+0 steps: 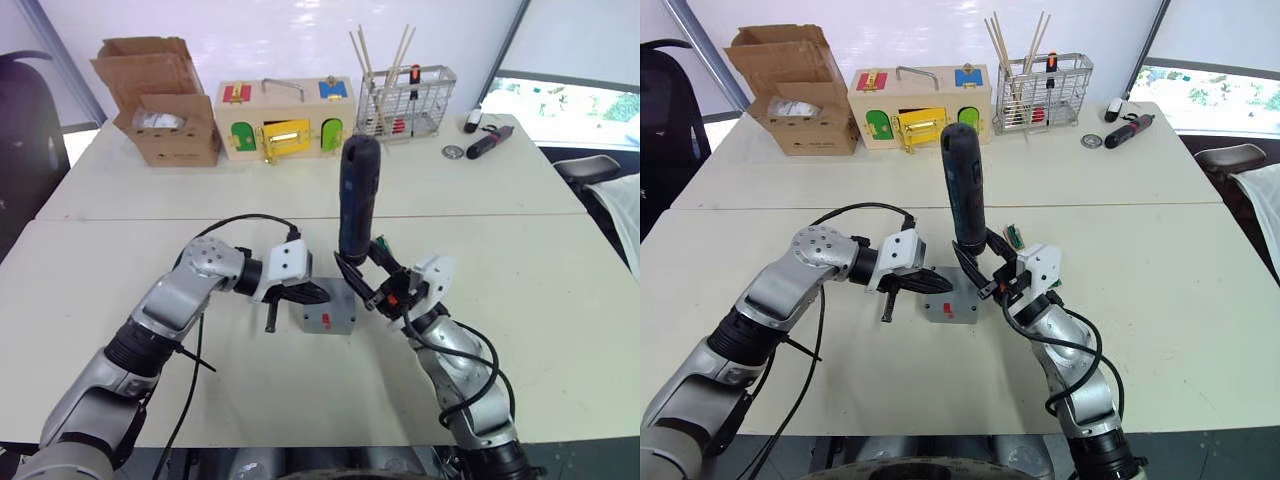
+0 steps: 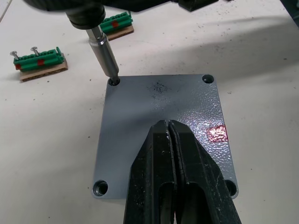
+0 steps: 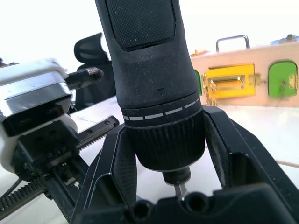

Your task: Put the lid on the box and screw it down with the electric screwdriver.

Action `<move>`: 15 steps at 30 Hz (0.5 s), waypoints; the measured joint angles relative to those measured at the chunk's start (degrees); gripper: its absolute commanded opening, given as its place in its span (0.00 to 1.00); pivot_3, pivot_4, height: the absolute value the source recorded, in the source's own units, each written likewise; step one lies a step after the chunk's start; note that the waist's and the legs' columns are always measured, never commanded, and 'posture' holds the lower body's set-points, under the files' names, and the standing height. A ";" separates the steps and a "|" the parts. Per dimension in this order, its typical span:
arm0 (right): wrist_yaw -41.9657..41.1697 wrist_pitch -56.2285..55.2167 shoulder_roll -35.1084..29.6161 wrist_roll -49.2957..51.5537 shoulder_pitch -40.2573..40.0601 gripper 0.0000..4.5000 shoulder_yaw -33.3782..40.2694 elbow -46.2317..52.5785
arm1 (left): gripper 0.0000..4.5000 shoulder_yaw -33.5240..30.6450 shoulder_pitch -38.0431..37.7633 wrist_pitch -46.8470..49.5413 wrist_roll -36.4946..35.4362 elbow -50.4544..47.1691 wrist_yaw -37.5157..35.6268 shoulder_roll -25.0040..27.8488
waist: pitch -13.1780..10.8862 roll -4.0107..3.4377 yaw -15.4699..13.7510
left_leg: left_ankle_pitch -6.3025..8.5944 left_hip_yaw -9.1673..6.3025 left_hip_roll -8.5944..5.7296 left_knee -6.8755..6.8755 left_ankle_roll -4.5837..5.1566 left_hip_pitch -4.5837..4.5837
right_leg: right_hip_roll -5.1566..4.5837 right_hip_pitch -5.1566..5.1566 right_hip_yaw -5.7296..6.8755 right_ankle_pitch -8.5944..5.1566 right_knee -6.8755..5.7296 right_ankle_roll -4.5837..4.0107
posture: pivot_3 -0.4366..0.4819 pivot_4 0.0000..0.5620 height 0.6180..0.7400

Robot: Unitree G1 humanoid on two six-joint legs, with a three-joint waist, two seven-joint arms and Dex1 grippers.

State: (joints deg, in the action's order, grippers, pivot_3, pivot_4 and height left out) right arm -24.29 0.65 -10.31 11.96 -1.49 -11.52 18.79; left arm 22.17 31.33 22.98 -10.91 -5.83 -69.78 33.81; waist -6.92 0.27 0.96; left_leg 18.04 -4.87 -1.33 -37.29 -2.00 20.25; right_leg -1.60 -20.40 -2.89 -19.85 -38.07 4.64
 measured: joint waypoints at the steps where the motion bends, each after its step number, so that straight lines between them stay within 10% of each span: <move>1: 0.37 0.19 0.11 0.00 0.02 0.39 -0.07 0.00 | 0.00 0.02 0.00 0.08 0.00 -0.02 0.01 0.00 | 0.01 0.01 0.00 | 0.00 0.00 0.00 0.00 0.00 0.00 | 0.00 0.00 0.00 0.00 0.00 0.00 | 0.48 0.27 1.00; 15: 0.39 0.18 -0.81 -0.01 -0.80 0.39 -0.52 0.78 | 0.00 0.07 -0.03 0.14 0.01 0.12 -0.02 0.03 | 0.18 0.18 -0.03 | 0.00 -0.01 0.01 0.07 0.00 -0.05 | -0.01 0.04 0.00 -0.02 0.05 -0.04 | 0.48 0.27 1.00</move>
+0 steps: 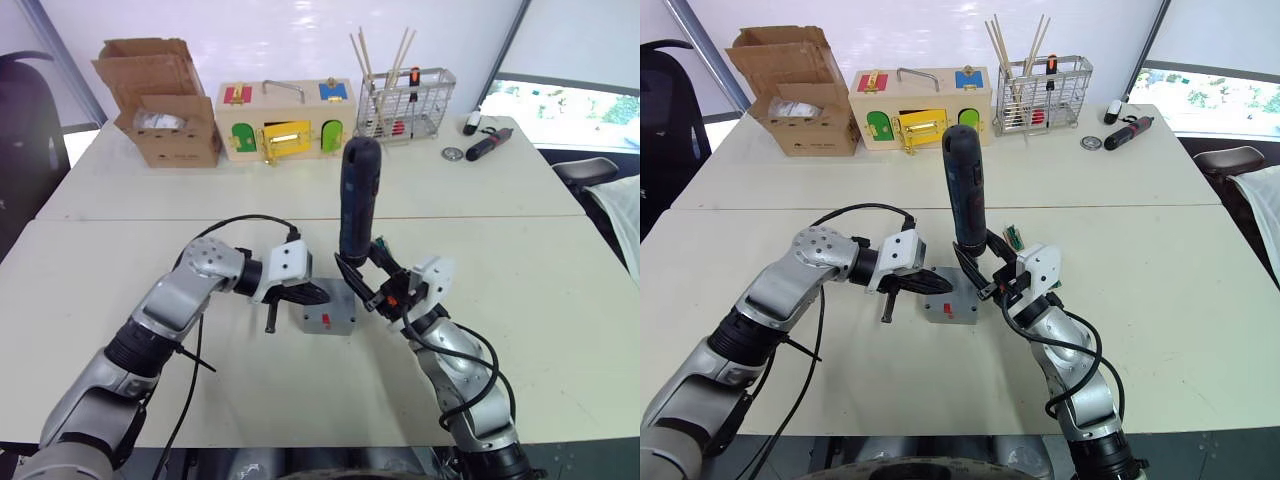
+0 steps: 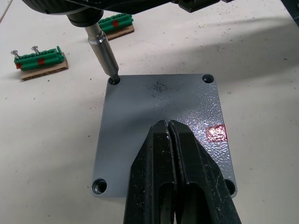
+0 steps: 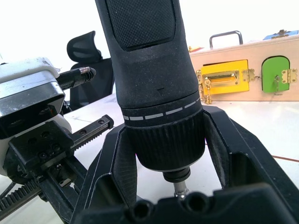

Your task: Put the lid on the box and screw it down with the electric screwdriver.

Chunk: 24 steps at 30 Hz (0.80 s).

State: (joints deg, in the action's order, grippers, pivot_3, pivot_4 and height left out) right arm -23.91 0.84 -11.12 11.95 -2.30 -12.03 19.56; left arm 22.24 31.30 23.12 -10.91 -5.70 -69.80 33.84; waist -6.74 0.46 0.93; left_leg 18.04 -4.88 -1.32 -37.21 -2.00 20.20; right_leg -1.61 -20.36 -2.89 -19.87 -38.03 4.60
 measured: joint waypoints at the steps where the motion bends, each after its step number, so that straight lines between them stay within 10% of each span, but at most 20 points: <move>1: 0.00 0.00 -0.02 -0.01 0.00 0.39 0.01 0.00 | 0.00 0.00 0.00 0.00 0.00 0.00 0.01 0.00 | 0.00 0.00 0.01 | 0.00 0.00 0.00 0.00 0.00 0.00 | 0.00 0.00 0.00 0.00 0.01 0.00 | 0.48 0.27 1.00; 24: 3.49 23.05 -7.25 17.15 10.30 0.39 13.99 13.78 | 0.00 -4.03 -0.37 3.04 -4.47 1.71 1.19 -1.96 | -1.91 -0.23 -0.18 | -0.07 0.00 -0.04 -0.02 -0.13 0.40 | -0.11 -0.34 0.02 0.03 -0.04 0.00 | 0.48 0.27 1.00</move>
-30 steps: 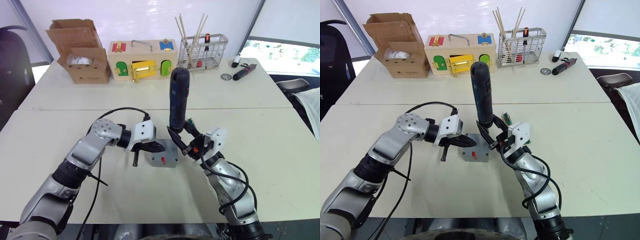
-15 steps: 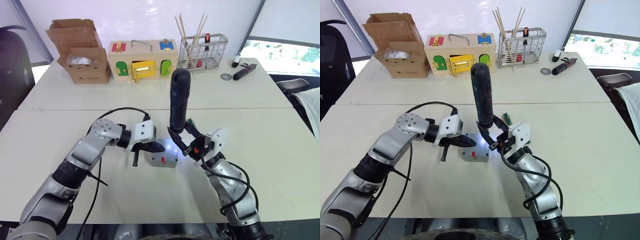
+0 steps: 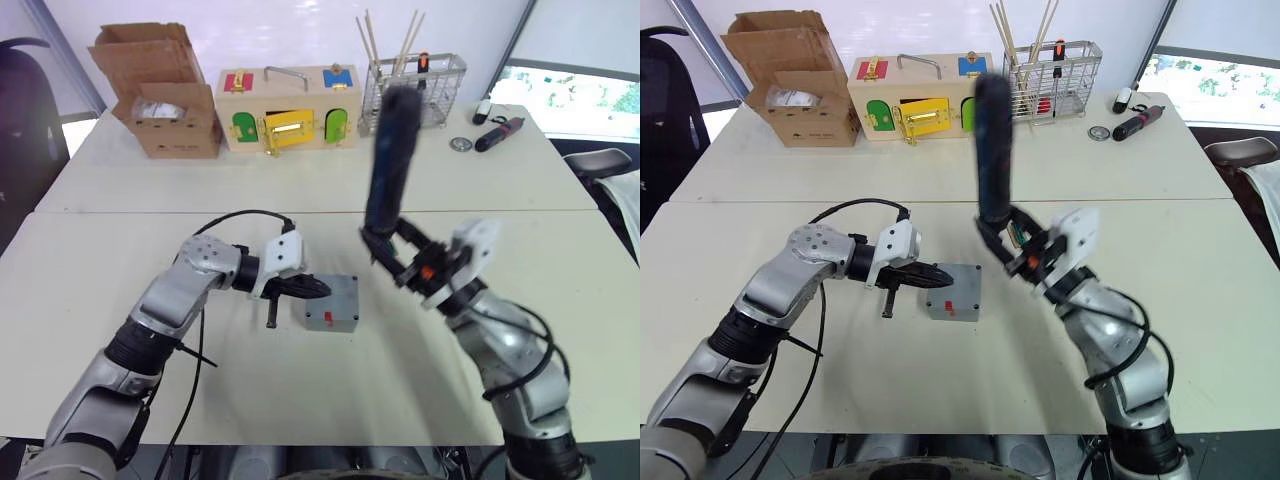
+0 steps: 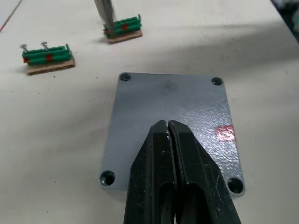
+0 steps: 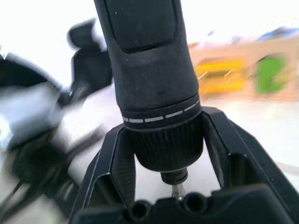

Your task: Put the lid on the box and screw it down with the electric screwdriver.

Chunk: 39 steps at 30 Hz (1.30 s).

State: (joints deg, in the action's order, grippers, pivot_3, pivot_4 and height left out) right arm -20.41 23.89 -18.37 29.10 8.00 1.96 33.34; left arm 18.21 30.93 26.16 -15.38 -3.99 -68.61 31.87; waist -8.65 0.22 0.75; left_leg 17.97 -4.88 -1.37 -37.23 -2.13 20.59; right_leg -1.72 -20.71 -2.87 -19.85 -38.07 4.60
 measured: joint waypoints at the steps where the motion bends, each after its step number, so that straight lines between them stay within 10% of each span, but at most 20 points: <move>1: 1.00 1.54 -0.05 2.63 1.53 0.39 2.25 0.34 | 0.00 -0.46 -0.19 0.86 -0.77 -0.13 0.04 -0.04 | -0.03 -0.01 0.03 | 0.00 -0.01 0.00 0.01 -0.01 0.11 | 0.00 -0.11 0.01 0.00 0.00 0.00 | 0.48 0.27 1.00; 12: 9.56 21.05 -9.54 29.90 19.69 0.39 16.22 -6.33 | 0.00 -4.95 2.50 6.35 -5.47 2.97 -0.36 1.86 | -0.63 -0.18 0.22 | -0.09 0.03 0.01 -0.13 -0.13 1.03 | 0.00 -1.01 0.05 0.02 -0.14 0.00 | 0.48 0.27 1.00; 18: 15.68 41.08 -31.15 51.80 24.03 0.39 20.00 -16.89 | 0.00 -8.57 10.97 5.57 -7.46 4.97 -3.17 2.94 | -0.80 -0.19 -0.24 | -0.22 -0.02 -0.06 -0.98 -0.37 2.73 | -0.12 -2.23 0.31 0.08 -0.32 0.08 | 0.48 0.27 1.00; 28: 17.68 63.11 -56.51 63.14 5.88 0.39 23.08 -31.29 | 0.00 -4.29 7.40 5.13 -10.03 -7.64 -7.32 2.89 | -0.83 -0.16 -0.05 | -0.01 0.21 0.02 -1.05 0.04 2.72 | -0.02 -2.17 0.22 0.12 -0.29 0.16 | 0.48 0.27 1.00; 39: 20.92 64.52 -53.81 63.52 -5.92 0.39 25.76 -33.53 | 0.00 0.34 3.23 3.33 -7.30 -10.38 -4.65 2.03 | -0.85 -0.16 -0.15 | 0.00 0.19 0.04 -1.86 0.10 2.56 | 0.14 -2.04 0.10 0.14 -1.14 0.16 | 0.48 0.27 1.00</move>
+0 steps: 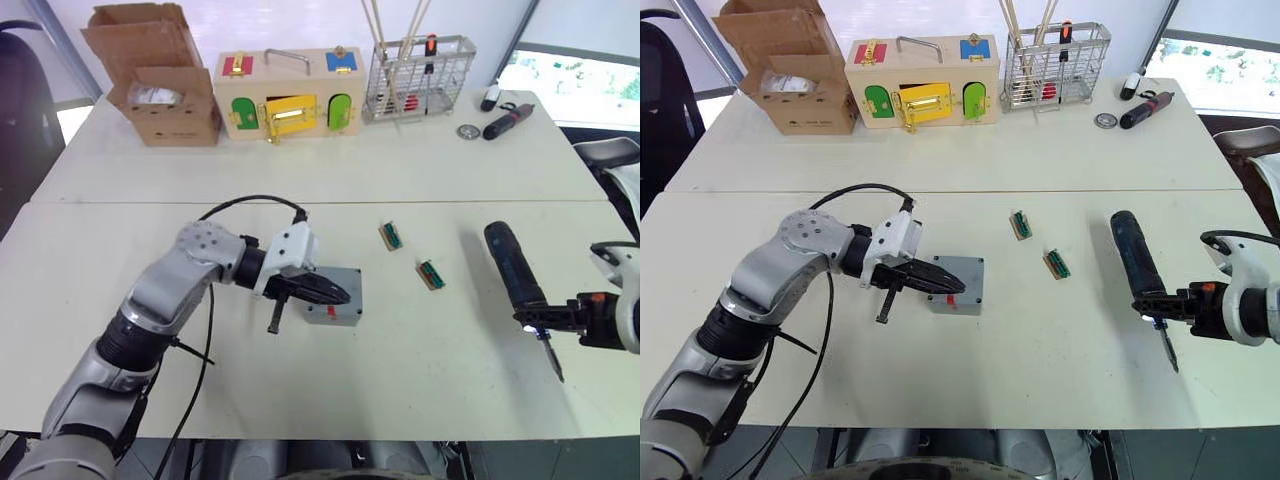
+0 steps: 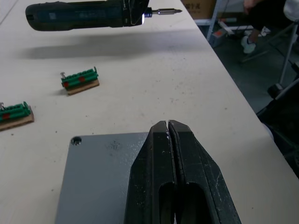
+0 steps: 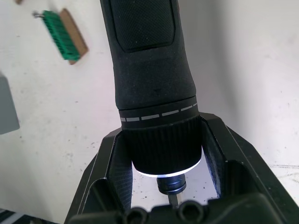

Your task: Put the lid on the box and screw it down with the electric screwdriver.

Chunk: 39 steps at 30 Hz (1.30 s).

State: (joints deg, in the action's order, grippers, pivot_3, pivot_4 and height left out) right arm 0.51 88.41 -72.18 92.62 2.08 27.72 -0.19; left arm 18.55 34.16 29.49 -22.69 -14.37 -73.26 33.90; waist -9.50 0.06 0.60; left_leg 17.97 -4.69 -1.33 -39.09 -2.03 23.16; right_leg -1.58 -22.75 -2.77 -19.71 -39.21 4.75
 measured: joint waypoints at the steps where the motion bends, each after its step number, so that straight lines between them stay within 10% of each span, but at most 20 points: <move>1: 0.44 -0.10 0.01 -0.14 -0.01 0.39 -0.22 -0.05 | 0.00 0.00 0.00 -0.08 0.16 0.00 0.04 0.26 | 0.00 0.00 -0.03 | 0.01 0.00 0.00 0.00 0.01 0.00 | 0.00 0.00 0.00 0.00 0.00 0.00 | 0.48 0.27 1.00; 13: 4.64 -2.85 6.55 -3.83 2.29 0.39 -4.48 0.34 | 0.00 0.00 0.03 -0.34 1.21 1.00 1.21 0.81 | 0.01 0.01 -0.03 | 0.03 -0.01 0.00 -0.04 0.06 0.04 | 0.00 -0.01 0.01 0.00 0.03 0.01 | 0.48 0.27 1.00; 21: 3.92 -2.89 8.89 -7.12 5.33 1.00 -4.53 1.30 | 0.00 -0.01 0.03 -0.13 1.28 1.47 1.26 1.13 | 0.05 0.10 0.01 | 0.04 -0.01 0.00 -0.07 0.06 -0.08 | -0.01 0.13 0.01 0.02 0.03 0.03 | 0.48 0.27 1.00; 39: -18.37 -20.60 8.65 -26.17 13.07 1.00 -2.25 12.96 | 0.00 -11.00 2.01 5.19 -1.66 11.24 8.70 2.31 | 0.05 0.06 0.15 | 0.07 -0.05 0.02 -0.03 0.12 -0.07 | 0.01 0.02 0.07 0.02 -0.02 0.04 | 0.48 0.27 1.00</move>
State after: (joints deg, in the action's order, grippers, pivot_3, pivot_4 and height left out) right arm -17.85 67.81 -63.52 66.46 15.15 25.46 12.77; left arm 7.55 36.16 34.68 -24.35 -3.13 -64.57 36.21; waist -9.46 0.12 0.75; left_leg 18.04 -4.74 -1.31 -39.11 -1.91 23.09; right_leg -1.57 -22.73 -2.69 -19.69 -39.23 4.80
